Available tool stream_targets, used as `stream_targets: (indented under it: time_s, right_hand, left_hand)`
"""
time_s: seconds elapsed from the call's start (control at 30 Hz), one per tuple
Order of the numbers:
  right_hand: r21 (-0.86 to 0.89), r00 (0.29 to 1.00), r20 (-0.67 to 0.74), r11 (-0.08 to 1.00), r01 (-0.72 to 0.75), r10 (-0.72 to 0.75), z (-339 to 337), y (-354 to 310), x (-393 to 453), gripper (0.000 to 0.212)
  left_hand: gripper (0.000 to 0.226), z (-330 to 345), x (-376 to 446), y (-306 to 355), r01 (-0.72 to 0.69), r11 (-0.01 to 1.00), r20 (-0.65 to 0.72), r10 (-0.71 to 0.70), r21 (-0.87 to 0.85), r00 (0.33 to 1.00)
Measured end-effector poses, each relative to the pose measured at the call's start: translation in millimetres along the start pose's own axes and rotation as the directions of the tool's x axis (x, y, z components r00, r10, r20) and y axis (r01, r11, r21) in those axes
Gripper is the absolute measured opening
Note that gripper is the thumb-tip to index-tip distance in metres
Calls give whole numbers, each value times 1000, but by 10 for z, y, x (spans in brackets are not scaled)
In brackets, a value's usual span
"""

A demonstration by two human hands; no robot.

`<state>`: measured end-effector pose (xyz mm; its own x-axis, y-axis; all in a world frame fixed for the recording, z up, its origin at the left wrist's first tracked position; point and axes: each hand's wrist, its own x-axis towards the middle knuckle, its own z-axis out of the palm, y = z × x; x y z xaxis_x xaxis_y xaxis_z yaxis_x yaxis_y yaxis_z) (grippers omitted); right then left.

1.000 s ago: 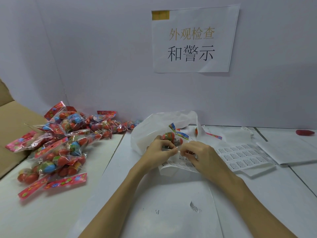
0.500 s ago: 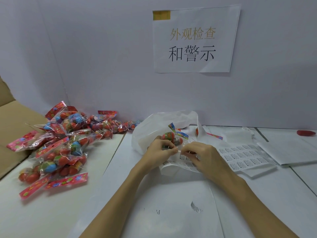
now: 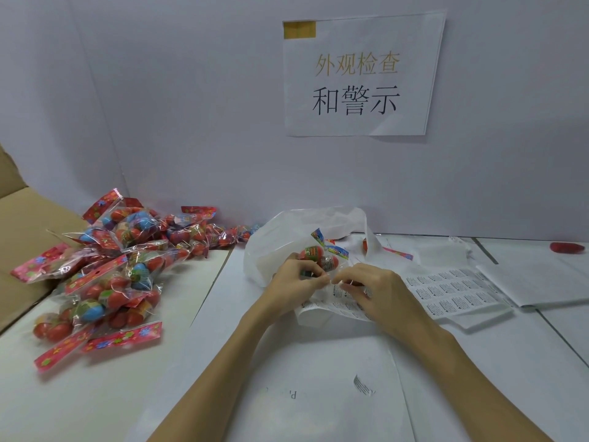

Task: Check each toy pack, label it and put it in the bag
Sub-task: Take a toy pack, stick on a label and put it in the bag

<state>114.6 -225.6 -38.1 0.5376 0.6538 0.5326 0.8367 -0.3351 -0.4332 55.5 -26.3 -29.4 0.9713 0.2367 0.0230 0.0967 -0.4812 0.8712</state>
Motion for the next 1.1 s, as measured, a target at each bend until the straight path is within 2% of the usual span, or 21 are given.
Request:
stream_targets:
  time_s: [0.13, 0.33, 0.7, 0.9, 1.1]
  right_hand:
    - [-21, 1000, -4, 1000, 7, -7, 0, 9, -7, 15]
    - [-8, 999, -20, 1000, -28, 28, 12, -22, -3, 23]
    - [-50, 1000, -9, 998, -23, 22, 26, -97, 39, 13]
    - [-92, 999, 32, 996, -24, 27, 35, -127, 60, 5]
    - [-64, 995, 72, 996, -69, 73, -28, -137, 52, 4]
  left_hand:
    - [10, 7, 15, -21, 15, 1000, -3, -15, -3, 1000]
    - [14, -1, 20, -30, -10, 1000, 1, 10, -6, 1000]
    - [17, 8, 43, -66, -38, 999, 5, 38, -13, 999]
    - [20, 15, 42, -72, -45, 999, 2, 45, -23, 999]
    - [13, 22, 53, -78, -53, 999, -29, 53, -9, 998]
